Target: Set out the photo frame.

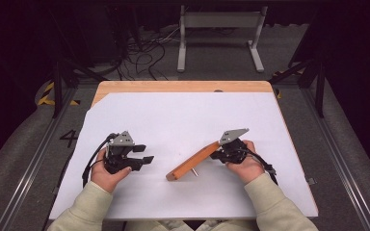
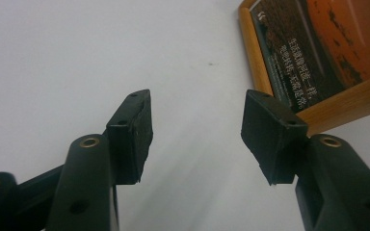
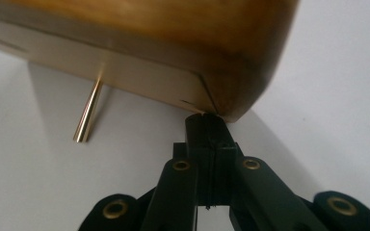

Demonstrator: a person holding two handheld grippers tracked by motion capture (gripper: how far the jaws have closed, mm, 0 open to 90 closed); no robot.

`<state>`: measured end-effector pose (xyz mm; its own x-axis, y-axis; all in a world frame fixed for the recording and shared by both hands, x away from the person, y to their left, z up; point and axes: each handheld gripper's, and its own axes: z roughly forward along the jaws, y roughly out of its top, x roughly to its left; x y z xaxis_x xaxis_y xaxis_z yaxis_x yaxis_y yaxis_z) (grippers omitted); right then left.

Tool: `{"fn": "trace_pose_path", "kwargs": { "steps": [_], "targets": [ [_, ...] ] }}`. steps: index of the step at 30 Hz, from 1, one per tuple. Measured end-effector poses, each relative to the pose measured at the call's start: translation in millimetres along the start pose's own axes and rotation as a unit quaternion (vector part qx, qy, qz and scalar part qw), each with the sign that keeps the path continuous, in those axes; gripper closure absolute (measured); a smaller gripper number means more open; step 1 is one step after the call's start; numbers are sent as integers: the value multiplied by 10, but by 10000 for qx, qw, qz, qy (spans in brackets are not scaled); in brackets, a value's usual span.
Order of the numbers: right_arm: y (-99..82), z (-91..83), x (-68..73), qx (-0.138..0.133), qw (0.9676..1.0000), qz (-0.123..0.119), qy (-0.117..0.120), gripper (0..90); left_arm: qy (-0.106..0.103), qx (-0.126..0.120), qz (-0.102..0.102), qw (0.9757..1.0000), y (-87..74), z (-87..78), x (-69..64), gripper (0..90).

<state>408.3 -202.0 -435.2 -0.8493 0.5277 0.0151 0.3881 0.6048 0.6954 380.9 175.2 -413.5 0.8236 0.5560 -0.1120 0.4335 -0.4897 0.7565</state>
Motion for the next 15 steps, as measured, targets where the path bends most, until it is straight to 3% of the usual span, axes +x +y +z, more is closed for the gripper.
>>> {"fn": "trace_pose_path", "kwargs": {
  "steps": [6,15],
  "targets": [
    [106,101,-94,-142,9997,192,18,900,-18,66,-14,10000,-25,12,-6,482],
    [251,272,-164,-383,9988,297,115,900,-130,162,-50,9998,-34,45,-5,523]
  ]
}}
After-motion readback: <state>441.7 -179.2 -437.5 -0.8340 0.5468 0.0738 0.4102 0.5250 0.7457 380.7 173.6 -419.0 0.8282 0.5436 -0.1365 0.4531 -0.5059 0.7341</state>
